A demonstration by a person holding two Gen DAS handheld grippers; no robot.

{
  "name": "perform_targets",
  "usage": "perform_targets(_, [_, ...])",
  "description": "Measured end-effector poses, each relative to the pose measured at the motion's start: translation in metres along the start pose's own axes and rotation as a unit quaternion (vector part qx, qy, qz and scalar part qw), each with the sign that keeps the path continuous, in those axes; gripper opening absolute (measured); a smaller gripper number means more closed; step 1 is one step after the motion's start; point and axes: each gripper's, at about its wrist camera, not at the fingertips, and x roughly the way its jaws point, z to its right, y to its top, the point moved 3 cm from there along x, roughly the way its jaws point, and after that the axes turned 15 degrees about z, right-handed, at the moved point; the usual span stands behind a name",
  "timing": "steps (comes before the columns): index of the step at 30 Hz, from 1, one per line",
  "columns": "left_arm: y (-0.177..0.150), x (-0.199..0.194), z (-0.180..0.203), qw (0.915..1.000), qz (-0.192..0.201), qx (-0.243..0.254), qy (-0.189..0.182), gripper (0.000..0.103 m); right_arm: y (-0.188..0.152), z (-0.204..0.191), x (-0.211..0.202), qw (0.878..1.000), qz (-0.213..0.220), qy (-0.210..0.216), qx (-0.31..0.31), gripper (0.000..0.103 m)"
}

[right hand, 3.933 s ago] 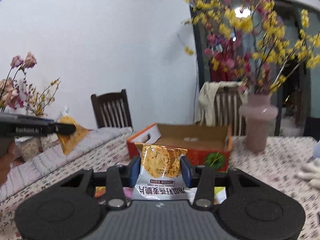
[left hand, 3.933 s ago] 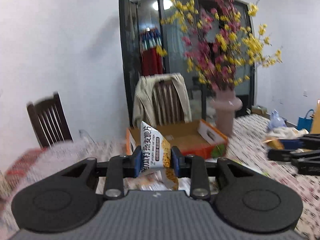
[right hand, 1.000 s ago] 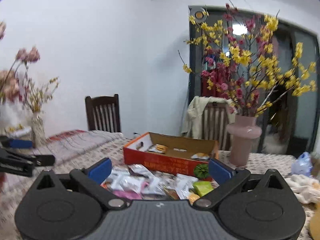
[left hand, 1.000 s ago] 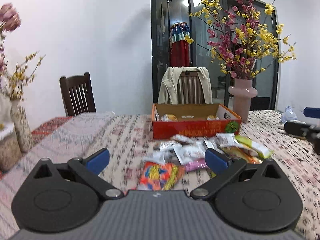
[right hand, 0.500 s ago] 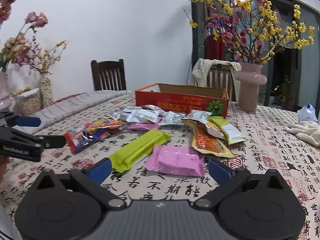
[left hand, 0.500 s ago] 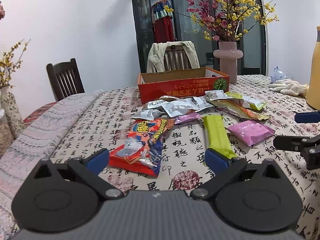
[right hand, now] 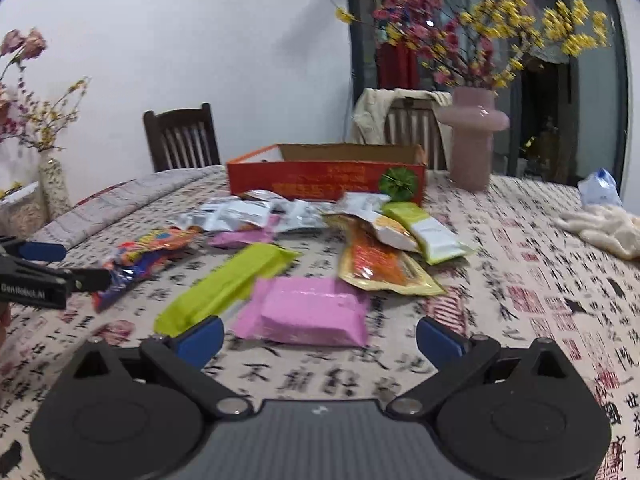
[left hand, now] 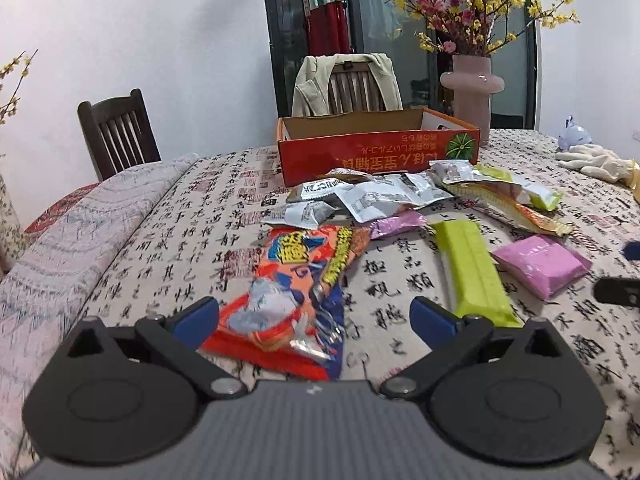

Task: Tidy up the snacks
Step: 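Move both open tools back over the snack pile, then grasp the red-and-blue chip bag with the left tool while the right grasps a white packet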

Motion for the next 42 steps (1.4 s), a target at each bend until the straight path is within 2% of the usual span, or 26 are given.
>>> perform_targets(5, [0.009, 0.020, -0.008, 1.0000, -0.003, 0.003, -0.001, 0.103, -0.007, 0.024, -0.005, 0.999, -0.024, -0.006, 0.033, 0.103])
perform_targets(9, [0.013, 0.039, -0.015, 0.9998, -0.019, -0.009, -0.007, 0.103, -0.005, 0.033, -0.011, 1.000, -0.019, -0.022, 0.012, 0.103])
perform_targets(12, [0.011, 0.057, -0.018, 0.9993, -0.031, -0.011, -0.018, 0.103, 0.015, 0.040, -0.007, 1.000, -0.004, -0.020, 0.012, 0.103])
perform_targets(14, [0.007, 0.073, -0.019, 0.9986, -0.052, -0.004, -0.012, 0.103, 0.032, 0.046, 0.007, 1.000, -0.001, -0.024, 0.014, 0.103])
perform_targets(17, [0.005, 0.090, -0.023, 0.9973, -0.069, -0.007, -0.024, 0.103, 0.049, 0.055, 0.037, 0.999, -0.021, -0.033, 0.020, 0.102])
perform_targets(19, [0.003, 0.101, -0.028, 0.9955, -0.086, -0.022, -0.034, 0.103, 0.059, 0.063, 0.059, 0.998, -0.037, -0.028, 0.040, 0.094])
perform_targets(21, [0.000, 0.112, -0.035, 0.9925, -0.110, -0.045, -0.028, 0.103, 0.065, 0.070, 0.082, 0.996, -0.051, -0.014, 0.073, 0.085])
perform_targets(22, [-0.002, 0.116, -0.038, 0.9916, -0.115, -0.053, -0.027, 0.101, 0.066, 0.073, 0.092, 0.994, -0.055, -0.011, 0.091, 0.082])
perform_targets(24, [0.000, 0.117, -0.039, 0.9931, -0.105, -0.046, -0.026, 0.091, 0.066, 0.076, 0.111, 0.992, -0.060, -0.002, 0.115, 0.079])
perform_targets(25, [0.001, 0.116, -0.039, 0.9937, -0.099, -0.044, -0.029, 0.077, 0.063, 0.077, 0.119, 0.990, -0.064, -0.003, 0.123, 0.078])
perform_targets(28, [0.003, 0.115, -0.039, 0.9940, -0.095, -0.045, -0.032, 0.063, 0.056, 0.079, 0.145, 0.986, -0.081, -0.002, 0.148, 0.073])
perform_targets(30, [0.004, 0.113, -0.038, 0.9937, -0.096, -0.046, -0.034, 0.062, 0.054, 0.074, 0.157, 0.988, -0.081, -0.009, 0.130, 0.072])
perform_targets(32, [0.005, 0.112, -0.039, 0.9932, -0.097, -0.053, -0.037, 0.061, 0.054, 0.064, 0.165, 0.994, -0.075, -0.018, 0.083, 0.070])
perform_targets(33, [0.007, 0.111, -0.040, 0.9932, -0.095, -0.056, -0.037, 0.061, 0.054, 0.058, 0.168, 0.996, -0.070, -0.018, 0.060, 0.067])
perform_targets(36, [0.015, 0.106, -0.040, 0.9937, -0.083, -0.064, -0.038, 0.061, 0.052, 0.047, 0.175, 0.997, -0.070, -0.013, 0.010, 0.034])
perform_targets(38, [0.021, 0.100, -0.040, 0.9945, -0.072, -0.066, -0.037, 0.061, 0.051, 0.044, 0.177, 0.997, -0.073, -0.007, 0.000, 0.032])
perform_targets(40, [0.025, 0.094, -0.038, 0.9952, -0.065, -0.065, -0.034, 0.061, 0.052, 0.042, 0.173, 0.998, -0.066, -0.005, -0.007, 0.016])
perform_targets(42, [0.026, 0.090, -0.036, 0.9953, -0.064, -0.065, -0.033, 0.061, 0.054, 0.040, 0.163, 0.998, -0.058, -0.002, -0.006, 0.010])
